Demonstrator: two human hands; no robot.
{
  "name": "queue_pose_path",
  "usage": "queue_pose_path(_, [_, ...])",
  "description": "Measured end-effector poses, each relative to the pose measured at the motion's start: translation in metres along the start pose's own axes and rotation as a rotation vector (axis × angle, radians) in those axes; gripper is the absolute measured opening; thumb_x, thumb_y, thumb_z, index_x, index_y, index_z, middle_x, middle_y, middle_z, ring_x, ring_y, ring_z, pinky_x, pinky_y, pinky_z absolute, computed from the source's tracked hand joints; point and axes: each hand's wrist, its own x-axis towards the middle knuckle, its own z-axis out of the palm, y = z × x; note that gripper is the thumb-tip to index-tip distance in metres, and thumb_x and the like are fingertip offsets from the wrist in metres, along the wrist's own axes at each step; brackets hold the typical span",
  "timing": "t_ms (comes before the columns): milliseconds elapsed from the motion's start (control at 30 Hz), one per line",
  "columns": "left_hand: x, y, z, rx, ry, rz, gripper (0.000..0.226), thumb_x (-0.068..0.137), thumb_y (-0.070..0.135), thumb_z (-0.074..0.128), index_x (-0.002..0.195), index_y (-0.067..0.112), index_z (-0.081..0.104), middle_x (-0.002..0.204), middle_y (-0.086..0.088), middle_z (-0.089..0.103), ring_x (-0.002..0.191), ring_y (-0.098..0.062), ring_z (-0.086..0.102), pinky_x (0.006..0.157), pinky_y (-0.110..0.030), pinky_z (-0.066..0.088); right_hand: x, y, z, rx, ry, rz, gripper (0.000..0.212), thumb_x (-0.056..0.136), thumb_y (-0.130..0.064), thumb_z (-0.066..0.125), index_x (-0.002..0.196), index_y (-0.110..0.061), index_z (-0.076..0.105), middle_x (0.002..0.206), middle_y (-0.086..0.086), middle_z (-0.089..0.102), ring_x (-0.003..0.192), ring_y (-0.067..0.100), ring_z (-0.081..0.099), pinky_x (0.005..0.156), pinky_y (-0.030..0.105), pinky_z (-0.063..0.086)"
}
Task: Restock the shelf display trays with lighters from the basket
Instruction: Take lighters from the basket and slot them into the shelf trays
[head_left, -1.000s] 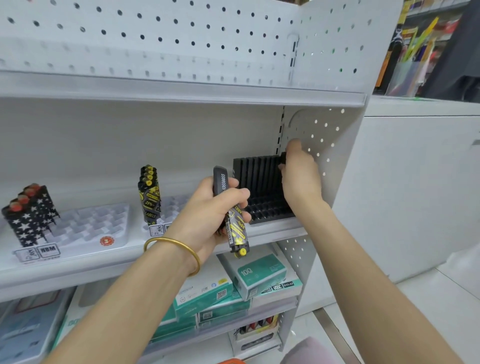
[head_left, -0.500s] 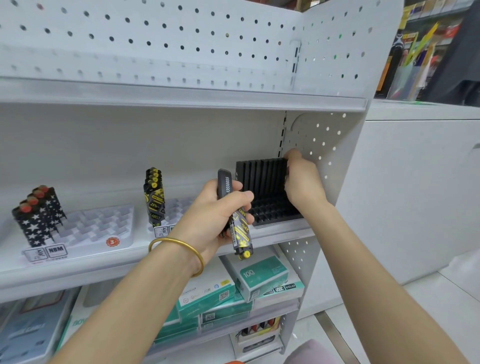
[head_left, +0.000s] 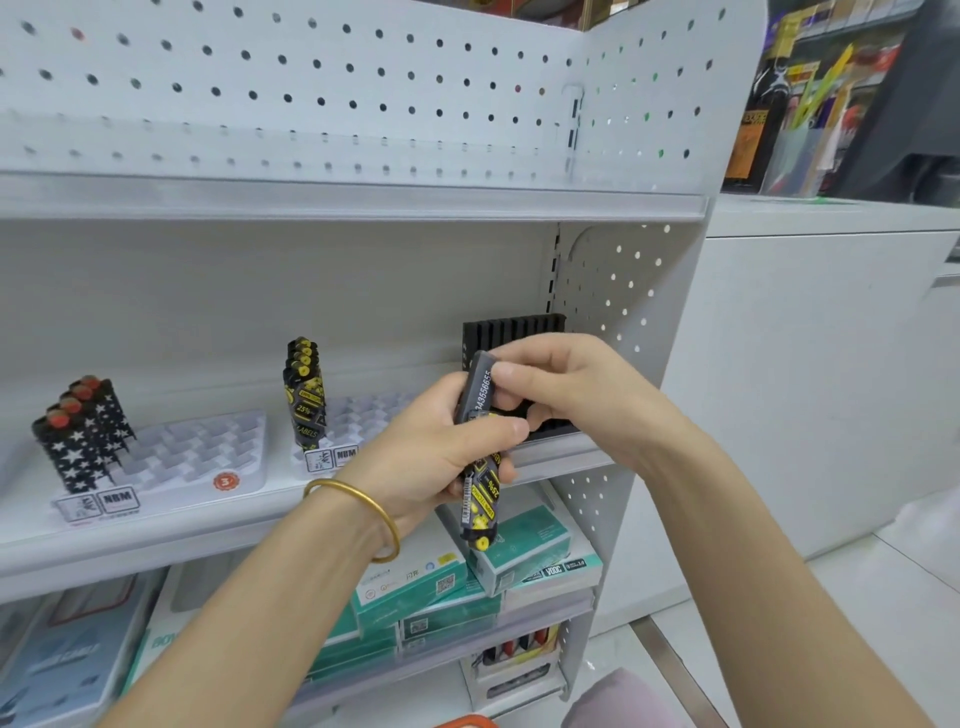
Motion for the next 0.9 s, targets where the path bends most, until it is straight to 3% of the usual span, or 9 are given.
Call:
queue_pose_path(133, [-0.005,0.000,-0.003,-0.017,-0.008,-0.020,0.044,0.067,0.021,0.067,0.108,0.011,0.052,0.062,0.010,0.057,0.050,-0.008,0.057,0.036,-0.016,0.028,0.004,0.002,0.003,0.118,0.008,-0.002,0.009,0.090,-0.009,0.058,0.090,-0.013,0.066,0.065,-0.001,0.060,0.065,0.012,0.055,0.067,0.033,0.046])
queue_pose_path(200, [-0.009,-0.001,-0.006,-0.052,0.011,-0.044,0.038,0.074,0.013,0.071,0.107,0.011,0.052,0.056,0.008,0.054,0.046,-0.008,0.055,0.035,-0.016,0.026,0.006,0.003,0.003,0.339,0.108,0.024,0.008,0.091,-0.009,0.056,0.087,-0.012,0.062,0.069,0.000,0.064,0.062,0.011,0.058,0.057,0.023,0.047])
queue_pose_path(267, [-0.013,-0.003,-0.009,-0.076,0.052,-0.044,0.026,0.086,0.006,0.062,0.109,0.012,0.053,0.054,0.007,0.052,0.045,-0.009,0.053,0.032,-0.014,0.024,0.005,0.003,0.000,0.496,0.206,0.040,0.007,0.092,-0.007,0.054,0.086,-0.010,0.057,0.071,0.002,0.066,0.060,0.011,0.062,0.051,0.020,0.048])
queue_pose_path(433, [-0.016,-0.001,-0.012,-0.111,0.206,0.016,0.013,0.092,0.011,0.053,0.103,0.017,0.056,0.064,0.002,0.052,0.045,-0.008,0.051,0.032,-0.013,0.024,0.002,0.006,0.007,0.480,0.237,0.034,0.012,0.089,0.002,0.053,0.091,-0.009,0.056,0.070,0.006,0.065,0.059,0.017,0.065,0.051,0.023,0.052])
queue_pose_path(567, [-0.015,0.001,-0.016,-0.096,0.319,0.049,0.008,0.092,0.011,0.055,0.094,0.018,0.056,0.062,0.000,0.052,0.043,-0.008,0.051,0.033,-0.011,0.026,-0.002,0.012,0.007,0.238,0.235,-0.015,0.015,0.084,0.002,0.062,0.086,-0.012,0.063,0.072,0.001,0.066,0.066,0.017,0.062,0.061,0.025,0.055])
queue_pose_path(700, [-0.014,0.002,-0.019,-0.073,0.358,0.052,0.004,0.091,0.011,0.057,0.091,0.015,0.057,0.059,0.001,0.052,0.044,-0.009,0.052,0.034,-0.011,0.028,-0.002,0.021,0.011,-0.577,0.332,-0.386,0.019,0.074,-0.021,0.073,0.093,-0.024,0.071,0.088,-0.011,0.068,0.091,0.012,0.052,0.082,0.028,0.043])
queue_pose_path(800, [-0.011,0.002,-0.017,-0.070,0.352,0.056,0.003,0.091,0.011,0.058,0.091,0.013,0.056,0.058,0.001,0.052,0.043,-0.009,0.052,0.034,-0.010,0.028,0.001,0.025,0.017,-0.923,0.430,-0.634,0.026,0.068,-0.028,0.069,0.093,-0.020,0.071,0.082,-0.010,0.068,0.084,0.016,0.048,0.070,0.033,0.042])
queue_pose_path(900, [-0.009,0.003,-0.017,-0.069,0.343,0.053,0.007,0.090,0.016,0.060,0.097,0.015,0.056,0.057,0.003,0.054,0.043,-0.007,0.052,0.034,-0.013,0.029,0.004,0.031,0.025,-0.980,0.439,-0.613,0.025,0.076,-0.025,0.065,0.099,-0.016,0.067,0.083,-0.004,0.066,0.080,0.023,0.054,0.066,0.032,0.045])
